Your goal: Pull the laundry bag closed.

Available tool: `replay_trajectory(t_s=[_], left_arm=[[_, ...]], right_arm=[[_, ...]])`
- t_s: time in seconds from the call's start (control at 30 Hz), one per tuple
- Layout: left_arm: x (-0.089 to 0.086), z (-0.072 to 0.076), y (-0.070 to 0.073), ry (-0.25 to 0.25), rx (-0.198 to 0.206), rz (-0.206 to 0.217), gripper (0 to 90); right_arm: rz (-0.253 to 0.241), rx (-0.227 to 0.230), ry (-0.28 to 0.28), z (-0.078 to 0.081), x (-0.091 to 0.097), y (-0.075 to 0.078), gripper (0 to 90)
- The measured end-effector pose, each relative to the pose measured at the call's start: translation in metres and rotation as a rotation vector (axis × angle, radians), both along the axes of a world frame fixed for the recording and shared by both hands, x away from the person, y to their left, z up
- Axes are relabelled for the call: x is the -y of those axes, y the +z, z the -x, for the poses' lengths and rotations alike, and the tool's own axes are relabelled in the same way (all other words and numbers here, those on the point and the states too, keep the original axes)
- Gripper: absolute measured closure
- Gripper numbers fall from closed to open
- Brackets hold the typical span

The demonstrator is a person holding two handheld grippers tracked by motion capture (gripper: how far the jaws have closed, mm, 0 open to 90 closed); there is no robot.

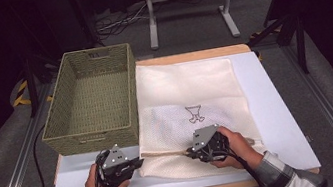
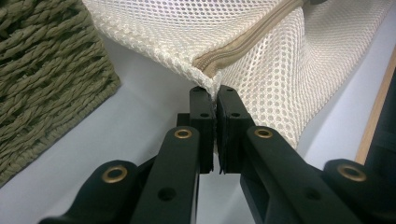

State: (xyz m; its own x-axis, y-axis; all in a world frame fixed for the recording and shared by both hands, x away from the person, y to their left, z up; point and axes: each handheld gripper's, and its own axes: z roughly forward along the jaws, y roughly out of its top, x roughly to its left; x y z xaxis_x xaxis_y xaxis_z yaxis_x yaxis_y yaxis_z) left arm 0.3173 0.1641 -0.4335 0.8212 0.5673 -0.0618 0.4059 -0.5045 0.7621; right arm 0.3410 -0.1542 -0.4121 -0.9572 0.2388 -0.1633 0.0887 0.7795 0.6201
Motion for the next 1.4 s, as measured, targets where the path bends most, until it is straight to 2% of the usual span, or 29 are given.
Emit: replay_trajectory(t_s=[1.4], left_arm=[[-0.002, -0.001, -0.001, 0.005, -0.001, -0.011, 86.7]], right_arm=[[0.014, -0.01, -0.04, 0.004, 0.027, -0.001, 82.4]])
